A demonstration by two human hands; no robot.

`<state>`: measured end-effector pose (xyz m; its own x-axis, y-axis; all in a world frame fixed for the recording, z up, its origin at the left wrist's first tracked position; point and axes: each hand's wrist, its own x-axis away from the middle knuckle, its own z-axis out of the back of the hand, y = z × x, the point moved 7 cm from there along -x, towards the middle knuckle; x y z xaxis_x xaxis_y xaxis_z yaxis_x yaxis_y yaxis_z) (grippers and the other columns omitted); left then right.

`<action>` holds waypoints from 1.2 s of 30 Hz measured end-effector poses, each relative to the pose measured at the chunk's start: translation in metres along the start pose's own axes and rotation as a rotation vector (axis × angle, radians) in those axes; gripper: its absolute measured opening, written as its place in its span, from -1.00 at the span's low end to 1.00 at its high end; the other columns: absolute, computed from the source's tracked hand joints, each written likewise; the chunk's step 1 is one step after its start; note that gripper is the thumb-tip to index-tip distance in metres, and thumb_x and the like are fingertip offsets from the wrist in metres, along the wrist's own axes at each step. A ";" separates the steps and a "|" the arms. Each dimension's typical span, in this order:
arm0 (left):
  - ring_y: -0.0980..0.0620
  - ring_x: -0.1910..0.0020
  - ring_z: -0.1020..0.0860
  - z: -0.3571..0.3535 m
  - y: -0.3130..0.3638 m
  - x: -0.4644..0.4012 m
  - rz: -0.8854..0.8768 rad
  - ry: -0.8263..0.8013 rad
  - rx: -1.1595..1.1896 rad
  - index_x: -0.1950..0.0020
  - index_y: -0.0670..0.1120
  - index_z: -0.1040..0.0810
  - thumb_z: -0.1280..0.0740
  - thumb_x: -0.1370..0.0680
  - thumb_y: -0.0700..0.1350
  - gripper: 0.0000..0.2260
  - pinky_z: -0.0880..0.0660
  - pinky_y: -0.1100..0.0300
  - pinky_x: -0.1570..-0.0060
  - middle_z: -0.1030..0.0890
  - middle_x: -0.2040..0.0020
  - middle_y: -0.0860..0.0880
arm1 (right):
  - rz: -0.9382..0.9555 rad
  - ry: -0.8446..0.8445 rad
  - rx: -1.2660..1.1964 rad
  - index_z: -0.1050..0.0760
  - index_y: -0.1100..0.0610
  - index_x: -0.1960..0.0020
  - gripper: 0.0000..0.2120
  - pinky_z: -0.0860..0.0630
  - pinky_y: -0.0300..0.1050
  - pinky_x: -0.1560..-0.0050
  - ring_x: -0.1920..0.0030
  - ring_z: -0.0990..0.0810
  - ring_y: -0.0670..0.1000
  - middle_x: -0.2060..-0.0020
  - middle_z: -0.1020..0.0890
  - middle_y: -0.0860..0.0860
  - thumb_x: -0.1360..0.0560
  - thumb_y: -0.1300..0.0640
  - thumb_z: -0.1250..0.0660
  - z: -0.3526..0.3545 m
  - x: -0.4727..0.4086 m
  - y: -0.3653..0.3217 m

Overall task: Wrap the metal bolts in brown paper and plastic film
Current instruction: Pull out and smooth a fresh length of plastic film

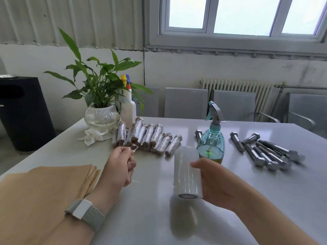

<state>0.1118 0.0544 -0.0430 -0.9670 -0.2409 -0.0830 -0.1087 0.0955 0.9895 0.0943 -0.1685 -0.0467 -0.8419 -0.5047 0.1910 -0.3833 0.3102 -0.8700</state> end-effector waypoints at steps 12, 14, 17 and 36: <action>0.07 0.55 -0.20 0.019 0.004 -0.009 -0.104 0.162 -0.292 0.11 -0.07 -0.36 -0.08 -0.69 -0.05 -0.78 -0.16 0.25 0.61 -0.32 0.42 0.02 | 0.082 0.164 0.087 -0.49 0.25 -0.19 -0.34 -0.62 0.08 0.11 0.15 -0.65 0.20 0.08 -0.63 0.22 -0.20 -0.02 -0.59 0.021 -0.004 -0.009; 0.04 0.52 -0.22 0.024 0.007 -0.010 -0.119 0.193 -0.315 0.06 -0.11 -0.38 -0.09 -0.69 -0.04 -0.79 -0.17 0.21 0.54 -0.33 0.41 0.02 | 0.026 0.141 0.079 -0.50 0.27 -0.25 -0.37 -0.57 0.12 -0.04 0.08 -0.63 0.21 0.03 -0.61 0.25 -0.25 0.04 -0.52 0.025 -0.002 -0.010; 0.03 0.52 -0.24 0.031 0.010 -0.011 -0.139 0.223 -0.341 0.02 -0.13 -0.40 -0.10 -0.69 -0.04 -0.79 -0.18 0.21 0.53 -0.36 0.40 0.01 | 0.032 0.133 0.097 -0.54 0.24 -0.21 -0.45 -0.58 0.11 -0.04 0.08 -0.64 0.18 0.04 -0.62 0.21 -0.27 0.07 -0.48 0.032 0.000 -0.015; -0.17 0.20 -0.48 0.063 0.011 -0.010 -0.092 0.173 -1.055 0.07 -0.06 -0.32 -0.08 -0.66 0.02 -0.80 -0.39 0.02 0.18 -0.54 0.14 -0.11 | -0.016 0.277 0.387 -0.54 0.20 -0.21 -0.39 -0.62 0.12 -0.04 0.05 -0.67 0.16 0.02 -0.67 0.21 -0.25 -0.02 -0.59 0.063 0.040 -0.036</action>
<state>0.1054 0.1187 -0.0385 -0.9103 -0.3465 -0.2266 0.1547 -0.7924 0.5901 0.0987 -0.2504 -0.0369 -0.9269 -0.2565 0.2738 -0.2715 -0.0453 -0.9614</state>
